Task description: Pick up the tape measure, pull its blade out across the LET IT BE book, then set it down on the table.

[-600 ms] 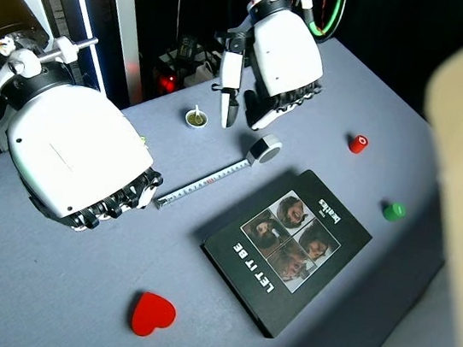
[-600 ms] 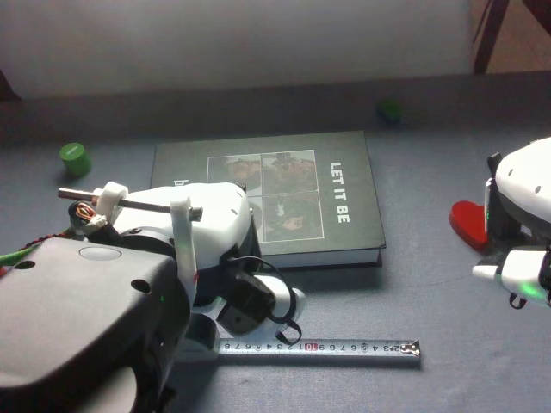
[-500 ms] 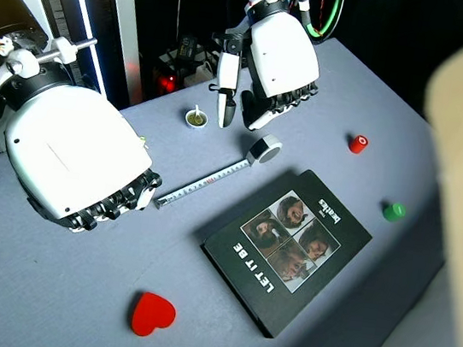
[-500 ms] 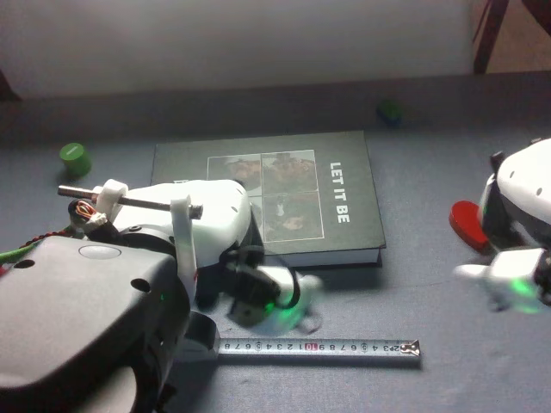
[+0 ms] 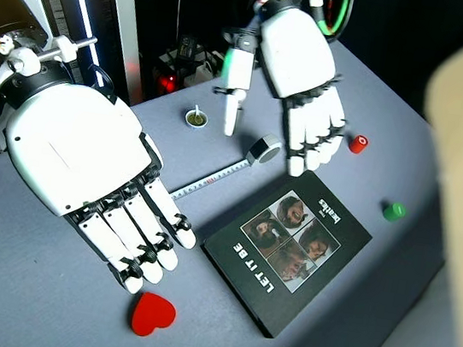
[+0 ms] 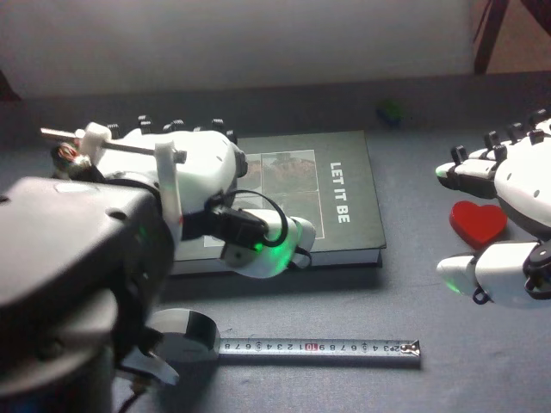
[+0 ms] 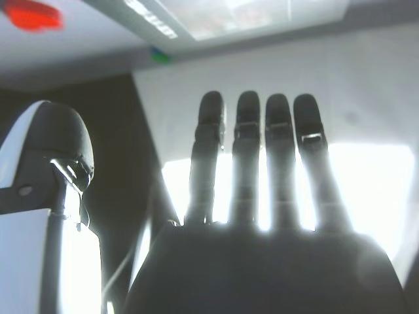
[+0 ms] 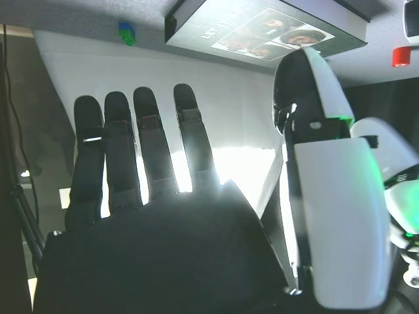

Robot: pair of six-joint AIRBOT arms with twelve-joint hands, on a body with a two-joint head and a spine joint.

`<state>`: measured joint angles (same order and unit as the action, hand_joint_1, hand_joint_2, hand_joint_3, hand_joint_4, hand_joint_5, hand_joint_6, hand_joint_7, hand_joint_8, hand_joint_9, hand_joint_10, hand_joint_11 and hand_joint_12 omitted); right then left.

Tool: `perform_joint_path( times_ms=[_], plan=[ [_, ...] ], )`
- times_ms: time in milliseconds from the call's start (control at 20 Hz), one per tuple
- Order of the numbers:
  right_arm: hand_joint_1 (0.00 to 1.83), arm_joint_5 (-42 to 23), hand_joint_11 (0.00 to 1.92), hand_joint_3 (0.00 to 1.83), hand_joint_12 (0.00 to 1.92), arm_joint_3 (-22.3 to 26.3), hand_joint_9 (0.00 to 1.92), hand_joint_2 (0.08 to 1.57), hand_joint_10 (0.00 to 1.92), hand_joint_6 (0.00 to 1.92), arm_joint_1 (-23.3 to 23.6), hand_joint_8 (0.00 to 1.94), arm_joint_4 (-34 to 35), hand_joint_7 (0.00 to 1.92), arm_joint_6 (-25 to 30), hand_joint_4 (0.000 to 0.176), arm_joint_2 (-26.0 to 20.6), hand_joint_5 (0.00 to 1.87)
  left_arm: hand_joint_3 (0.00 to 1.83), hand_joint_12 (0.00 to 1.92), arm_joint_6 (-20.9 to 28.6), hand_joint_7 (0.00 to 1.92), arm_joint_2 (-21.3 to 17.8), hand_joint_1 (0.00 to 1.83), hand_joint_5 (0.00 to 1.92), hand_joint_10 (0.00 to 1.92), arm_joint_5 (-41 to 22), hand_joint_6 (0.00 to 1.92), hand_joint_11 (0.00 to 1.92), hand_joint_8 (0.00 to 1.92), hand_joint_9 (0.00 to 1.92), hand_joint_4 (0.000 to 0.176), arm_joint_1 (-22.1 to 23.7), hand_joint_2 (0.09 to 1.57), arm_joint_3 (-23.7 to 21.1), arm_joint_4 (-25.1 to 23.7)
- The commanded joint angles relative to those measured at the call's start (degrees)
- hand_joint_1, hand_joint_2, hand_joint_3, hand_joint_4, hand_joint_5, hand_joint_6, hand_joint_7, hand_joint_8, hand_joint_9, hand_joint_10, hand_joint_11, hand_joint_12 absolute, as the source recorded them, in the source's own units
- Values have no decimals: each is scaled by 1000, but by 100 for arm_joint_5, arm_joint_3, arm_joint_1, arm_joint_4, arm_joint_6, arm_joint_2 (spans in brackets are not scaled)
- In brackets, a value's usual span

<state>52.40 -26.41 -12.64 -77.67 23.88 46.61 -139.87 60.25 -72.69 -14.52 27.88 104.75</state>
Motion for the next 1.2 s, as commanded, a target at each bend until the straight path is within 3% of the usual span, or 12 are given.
perform_joint_path(
  times_ms=[0, 100, 250, 450, 550, 650, 700, 850, 950, 1050, 1100, 1150],
  plan=[
    [316, 52, 0, 0, 804, 38, 219, 1148, 9, 0, 64, 3, -429, 192, -9, 85, -31, 186, 0, 569, -117, 261, -53, 359, 318, 0, 19, 0, 0, 0, 214, 49, 116, 1057, 23, -579],
    [328, 44, 0, 0, 807, 42, 232, 1136, 11, 3, 54, 3, -429, 194, -11, 85, -31, 193, 0, 633, -572, 278, -350, 357, 333, 1, 440, 3, 0, 4, 217, 47, 280, 1052, 133, -522],
    [328, 38, 0, 0, 748, 52, 237, 1131, 6, 3, 39, 2, -429, 205, -11, 85, -35, 202, 0, 636, -755, 297, -757, 468, 339, 5, 814, 3, 0, 8, 230, 41, 331, 1014, 272, -513],
    [328, 25, 0, 0, 744, 73, 232, 1130, 3, 1, 23, 8, -430, 225, -18, 85, -37, 200, 5, 807, -1577, 316, -1166, 719, 369, 1, 1097, 0, 0, 0, 266, 0, 512, 971, 532, -138],
    [327, 12, 0, 0, 820, 86, 253, 1130, 8, 3, 18, 7, -433, 236, -16, 85, -42, 206, 8, 831, -1464, 337, -1348, 730, 356, 6, 1184, 0, 56, 2, 311, 0, 486, 1033, 554, -172],
    [326, -2, 0, 0, 793, 91, 252, 1130, 4, 0, 17, 2, -433, 234, -16, 85, -43, 200, 6, 824, -941, 363, -1482, 844, 393, 7, 1618, 2, 119, 1, 364, 0, 311, 1047, 591, -316],
    [323, -23, 0, 0, 788, 91, 249, 1132, 2, 0, 7, 1, -435, 233, -16, 85, -46, 199, 10, 822, 813, 364, -1667, 850, 397, 7, 2210, 3, 126, 0, 370, 0, -194, 1060, 501, -1497],
    [301, -30, 0, 3, 806, 92, 258, 1143, 4, 3, -1, 4, -435, 251, -17, 84, -48, 213, 10, 813, 2721, 394, -1822, 846, 405, 6, 2672, 2, 141, 3, 394, 0, -749, 1128, 474, -2907],
    [296, -35, 0, 1, 867, 92, 299, 1146, 10, 3, -8, 7, -436, 293, -20, 83, -49, 228, 7, 803, 4699, 450, -1922, 865, 474, 1, 2802, 7, 173, 6, 407, 0, -1332, 1178, 480, -4696],
    [310, -38, 0, 0, 807, 92, 299, 1138, 5, 1, -18, 3, -436, 294, -27, 83, -52, 223, 7, 804, 5644, 449, -1953, 869, 473, 3, 2887, 5, 176, 4, 411, 0, -1627, 1182, 546, -6192],
    [303, -39, 0, 0, 764, 92, 283, 1140, 1, 0, -22, 1, -436, 269, -28, 84, -52, 222, 4, 798, 6616, 451, -1962, 859, 468, 4, 3020, 2, 161, 4, 417, 0, -1913, 1180, 664, -7239],
    [303, -43, 0, 0, 764, 92, 283, 1140, 1, 0, -24, 1, -436, 269, -28, 84, -52, 222, 4, 798, 7358, 451, -1963, 859, 468, 4, 3197, 2, 161, 4, 417, 0, -2051, 1180, 770, -7856]
  ],
)
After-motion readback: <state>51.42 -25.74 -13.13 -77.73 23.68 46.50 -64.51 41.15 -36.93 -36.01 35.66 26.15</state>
